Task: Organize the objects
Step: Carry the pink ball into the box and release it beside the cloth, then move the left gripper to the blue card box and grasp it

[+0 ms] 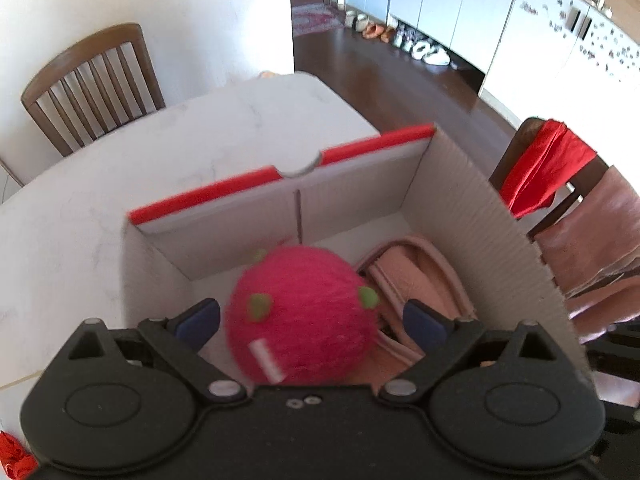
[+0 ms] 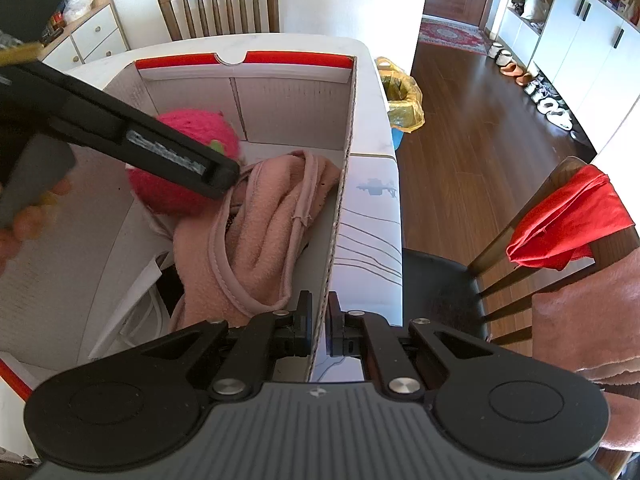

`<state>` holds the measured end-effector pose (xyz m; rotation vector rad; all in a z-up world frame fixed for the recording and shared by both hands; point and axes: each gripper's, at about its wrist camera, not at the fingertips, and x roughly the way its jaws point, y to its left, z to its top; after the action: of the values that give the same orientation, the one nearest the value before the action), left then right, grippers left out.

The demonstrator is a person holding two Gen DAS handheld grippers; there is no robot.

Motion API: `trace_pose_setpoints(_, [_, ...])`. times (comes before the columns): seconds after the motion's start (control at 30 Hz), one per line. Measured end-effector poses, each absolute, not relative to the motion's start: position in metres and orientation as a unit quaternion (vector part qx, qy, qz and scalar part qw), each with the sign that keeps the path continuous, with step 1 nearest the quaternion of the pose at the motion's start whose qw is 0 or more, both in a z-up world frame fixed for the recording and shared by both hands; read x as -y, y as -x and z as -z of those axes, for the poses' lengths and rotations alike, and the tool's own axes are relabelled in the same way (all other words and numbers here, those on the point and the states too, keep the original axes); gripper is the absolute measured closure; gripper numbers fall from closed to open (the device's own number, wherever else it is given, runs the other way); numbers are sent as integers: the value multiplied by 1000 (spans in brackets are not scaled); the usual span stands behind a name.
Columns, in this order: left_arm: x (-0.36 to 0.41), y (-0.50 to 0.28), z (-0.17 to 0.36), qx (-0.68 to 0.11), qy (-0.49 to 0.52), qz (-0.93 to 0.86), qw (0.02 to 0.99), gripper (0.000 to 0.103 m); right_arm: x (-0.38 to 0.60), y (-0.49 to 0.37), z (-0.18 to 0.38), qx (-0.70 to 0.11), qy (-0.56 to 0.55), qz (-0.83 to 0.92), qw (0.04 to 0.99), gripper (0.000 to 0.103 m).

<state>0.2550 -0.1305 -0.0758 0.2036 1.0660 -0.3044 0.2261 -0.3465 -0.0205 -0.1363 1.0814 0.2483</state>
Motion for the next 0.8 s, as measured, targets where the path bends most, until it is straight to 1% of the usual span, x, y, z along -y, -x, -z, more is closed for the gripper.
trace_pose_setpoints(0.47, [72,-217,6,-447,-40,135,883,6,345,-222,18,-514,73,-117,847,97])
trace_pose_setpoints(0.63, [51,-206,0,-438,-30,125,890,5,343,-219,17,-514,78,-116,846,97])
trace_pose_setpoints(0.8, [23,-194,-4,-433,-20,106,895,3,342,-219,16,-514,81,-116,846,97])
